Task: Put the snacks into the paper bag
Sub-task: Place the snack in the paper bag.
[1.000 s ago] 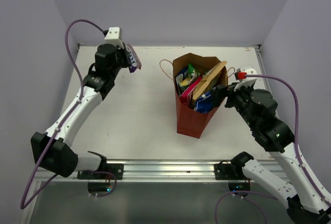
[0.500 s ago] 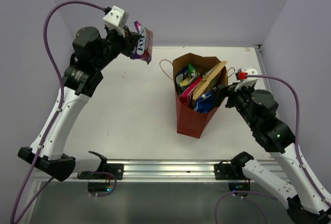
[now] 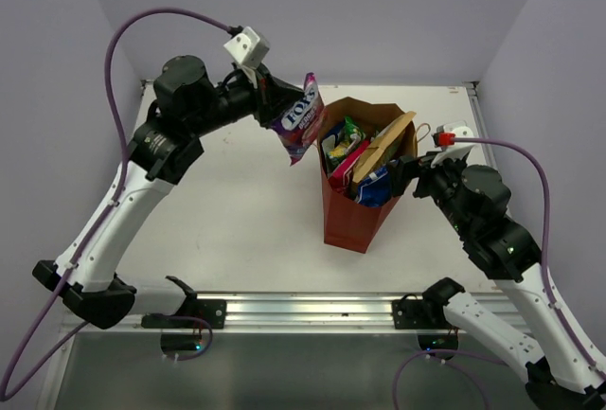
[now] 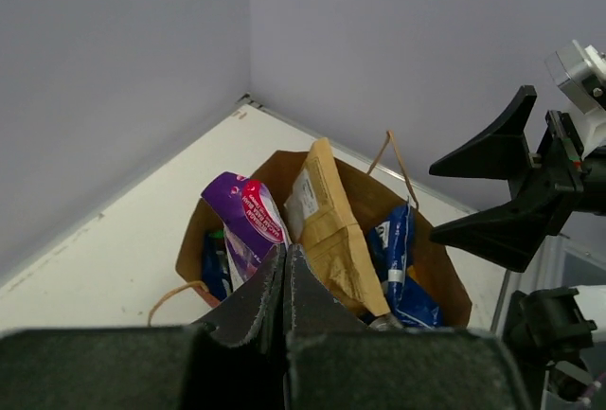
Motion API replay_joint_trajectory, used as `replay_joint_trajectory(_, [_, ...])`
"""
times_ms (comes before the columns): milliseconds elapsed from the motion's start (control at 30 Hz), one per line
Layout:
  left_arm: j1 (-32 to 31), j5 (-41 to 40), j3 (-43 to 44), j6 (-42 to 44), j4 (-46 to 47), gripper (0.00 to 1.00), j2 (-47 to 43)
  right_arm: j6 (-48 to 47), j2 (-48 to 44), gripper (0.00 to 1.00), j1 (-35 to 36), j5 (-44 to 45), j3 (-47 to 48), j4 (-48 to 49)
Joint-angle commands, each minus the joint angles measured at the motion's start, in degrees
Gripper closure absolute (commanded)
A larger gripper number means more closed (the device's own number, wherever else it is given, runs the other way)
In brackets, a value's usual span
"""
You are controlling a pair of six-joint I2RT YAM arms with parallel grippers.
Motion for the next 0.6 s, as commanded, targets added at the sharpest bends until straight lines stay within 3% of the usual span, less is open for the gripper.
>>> replay_joint_trajectory(0, [-2.73, 0.03, -0.60, -4.95, 3.91, 1.00, 2.16, 0.72, -0.29, 0.01, 0.33, 0.19, 0.56, 1.47])
replay_joint_trajectory(200, [-9.41, -7.09, 5.01, -6.45, 3.74, 1.00, 4.88, 0.72, -0.73, 0.02, 0.33, 0.10, 0.12, 1.20])
replay_joint_trajectory(567, [-10.82, -14.20, 7.84, -12.95, 3.13, 1.00, 12.09, 0.81, -1.08, 0.01, 0.33, 0.19, -0.58, 1.46])
